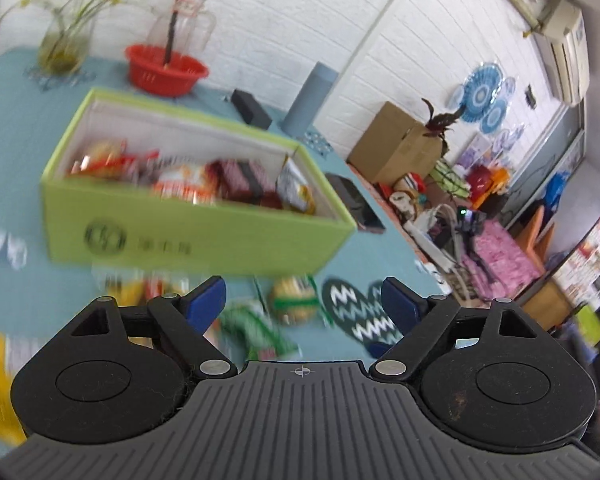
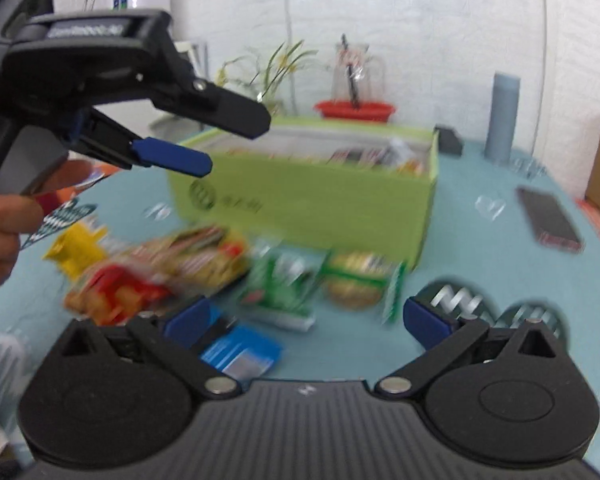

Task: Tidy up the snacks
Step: 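Reach the left gripper to the blue wrapped bar and grasp it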

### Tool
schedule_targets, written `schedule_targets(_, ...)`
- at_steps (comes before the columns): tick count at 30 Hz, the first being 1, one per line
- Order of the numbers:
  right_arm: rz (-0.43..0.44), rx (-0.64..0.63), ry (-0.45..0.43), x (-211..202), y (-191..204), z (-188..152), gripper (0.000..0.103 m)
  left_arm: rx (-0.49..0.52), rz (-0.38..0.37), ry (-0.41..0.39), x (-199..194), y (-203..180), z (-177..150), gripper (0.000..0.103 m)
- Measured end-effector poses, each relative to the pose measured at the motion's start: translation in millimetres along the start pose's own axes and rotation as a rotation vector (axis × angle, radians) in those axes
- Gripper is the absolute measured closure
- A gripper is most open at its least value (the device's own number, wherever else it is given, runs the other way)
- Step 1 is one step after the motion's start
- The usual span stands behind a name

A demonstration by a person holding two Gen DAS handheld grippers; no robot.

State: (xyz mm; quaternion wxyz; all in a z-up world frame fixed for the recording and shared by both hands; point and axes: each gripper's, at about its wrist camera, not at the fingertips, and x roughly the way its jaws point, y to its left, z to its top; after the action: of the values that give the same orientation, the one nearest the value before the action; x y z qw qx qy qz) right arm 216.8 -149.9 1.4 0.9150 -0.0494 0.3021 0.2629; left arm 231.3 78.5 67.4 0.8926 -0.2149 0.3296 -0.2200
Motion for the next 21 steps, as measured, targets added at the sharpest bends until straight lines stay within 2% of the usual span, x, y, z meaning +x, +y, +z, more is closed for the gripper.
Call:
schedule_targets(3, 0.014, -0.008, 0.028, 9, 20, -11, 0.001, -0.085, -0.014, 0.008, -19, 17, -20, 0.03)
schedule_targets(7, -0.05, -0.082, 0.045, 25, 37, -10, 0.001, -0.115, 0.039, -0.028, -42, 29, -28, 0.03)
schedule_targets(9, -0.09, -0.084, 0.041, 26, 31, -10, 0.001, -0.111, 0.029, -0.039, -51, 30, -32, 0.028)
schedule_targets(11, -0.12, -0.025, 0.048, 24, 17, -11, 0.001, -0.096, 0.02, -0.039, -52, 27, -36, 0.027)
schedule_targets(15, -0.153, 0.066, 0.056, 14, -5, -22, 0.001, -0.077, -0.014, 0.016, -34, 16, -41, 0.027)
schedule_targets(18, -0.166, 0.055, 0.04, 1, 1, -29, 0.001, -0.041, -0.052, 0.075, -12, -1, -46, 0.027)
schedule_targets(21, -0.147, 0.035, 0.032, -3, 11, -34, 0.001, -0.007, -0.026, 0.135, 16, -19, -50, 0.027)
